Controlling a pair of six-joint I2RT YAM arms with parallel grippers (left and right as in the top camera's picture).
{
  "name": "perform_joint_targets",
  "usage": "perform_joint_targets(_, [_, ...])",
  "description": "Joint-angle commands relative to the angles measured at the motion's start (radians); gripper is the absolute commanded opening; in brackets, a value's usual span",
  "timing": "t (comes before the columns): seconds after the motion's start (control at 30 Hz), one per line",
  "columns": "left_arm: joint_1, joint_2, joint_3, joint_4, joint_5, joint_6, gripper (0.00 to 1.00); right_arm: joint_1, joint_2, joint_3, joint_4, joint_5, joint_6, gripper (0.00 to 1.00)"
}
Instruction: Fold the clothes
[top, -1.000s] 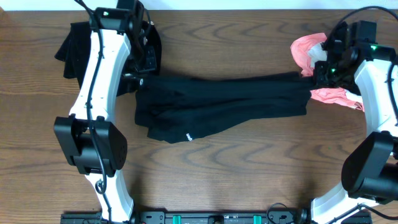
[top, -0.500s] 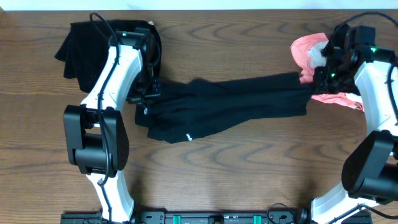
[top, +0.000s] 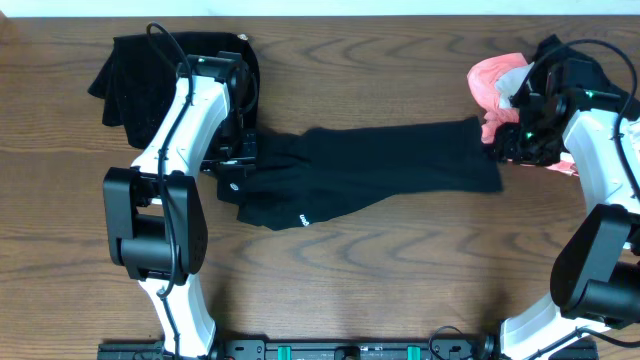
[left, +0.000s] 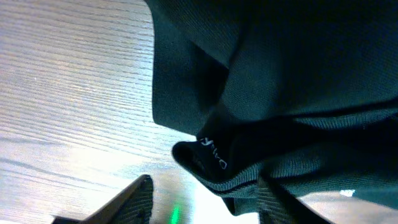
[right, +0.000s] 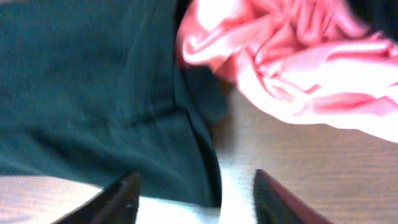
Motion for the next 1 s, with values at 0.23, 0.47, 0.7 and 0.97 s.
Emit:
perform_joint_targets(0.23, [0.002, -0.058, 0.029, 0.010, -0.049, 0.026, 0.56, -0.019, -0.013, 0.002, 0.043, -0.082, 0.008, 0.63])
perform_joint_targets(0.47, [0.002, -0.227, 0.034, 0.106, -0.049, 0.026, 0.56, -0.055, -0.013, 0.002, 0.014, -0.201, 0.068, 0.63])
perform_joint_targets(0.7, [0.002, -0.343, 0.034, 0.208, -0.048, 0.025, 0.56, -0.056, -0.011, 0.001, 0.025, -0.217, 0.051, 0.60])
perform_joint_targets(0.97, [0.002, -0.347, 0.033, 0.188, -0.045, 0.025, 0.56, -0.015, 0.026, -0.001, 0.031, -0.093, 0.026, 0.54])
